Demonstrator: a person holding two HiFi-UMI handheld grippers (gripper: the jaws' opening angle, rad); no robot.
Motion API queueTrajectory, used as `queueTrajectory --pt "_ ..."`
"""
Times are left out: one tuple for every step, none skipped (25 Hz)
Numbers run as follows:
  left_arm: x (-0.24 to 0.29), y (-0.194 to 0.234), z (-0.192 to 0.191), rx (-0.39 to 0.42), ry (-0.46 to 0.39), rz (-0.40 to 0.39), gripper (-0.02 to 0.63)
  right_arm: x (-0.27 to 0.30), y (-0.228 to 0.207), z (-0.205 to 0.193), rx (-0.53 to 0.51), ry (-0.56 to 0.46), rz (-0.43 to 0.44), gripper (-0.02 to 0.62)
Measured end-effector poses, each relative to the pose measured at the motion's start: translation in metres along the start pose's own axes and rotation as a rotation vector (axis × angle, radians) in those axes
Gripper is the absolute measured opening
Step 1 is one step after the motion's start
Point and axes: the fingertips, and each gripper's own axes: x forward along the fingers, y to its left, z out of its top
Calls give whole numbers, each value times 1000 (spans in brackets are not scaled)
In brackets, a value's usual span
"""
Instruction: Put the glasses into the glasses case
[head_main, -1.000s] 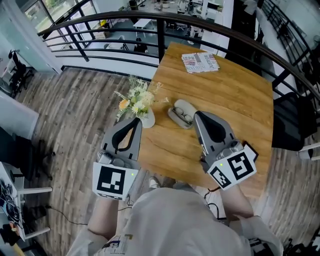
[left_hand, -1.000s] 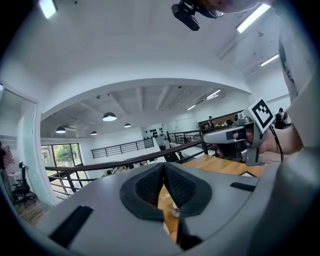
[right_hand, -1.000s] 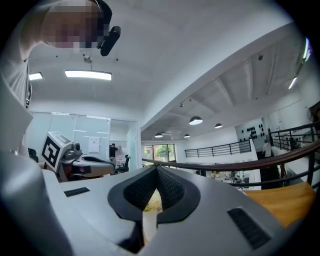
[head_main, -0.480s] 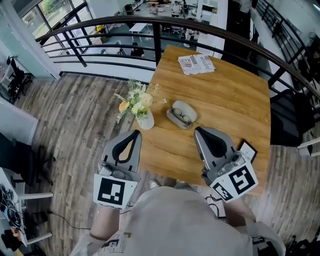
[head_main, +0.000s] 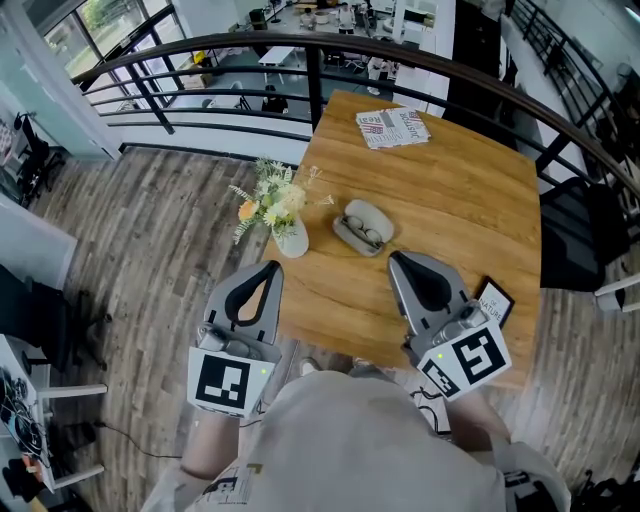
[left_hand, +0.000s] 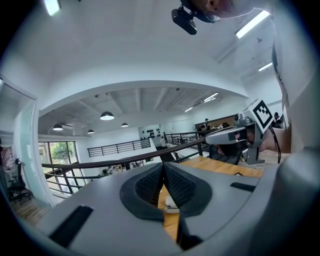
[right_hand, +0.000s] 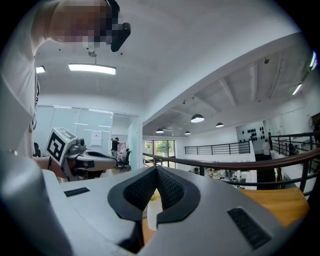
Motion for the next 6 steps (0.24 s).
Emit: queueTrajectory --pt "0 0 0 0 1 0 17 0 0 0 2 -2 2 26" --pt "1 0 0 -1 2 0 17 0 0 0 1 -3 4 26" --pt "2 -1 0 -2 3 -2 17 0 1 1 -4 -3 7 26" --pt "2 -1 0 -3 2 -4 17 1 1 1 -10 -4 9 26" --pt "3 -2 1 -2 0 -6 17 1 1 2 -17 -5 11 26" --pt "4 -3 1 -2 -1 -9 17 1 1 3 -25 -5 13 26"
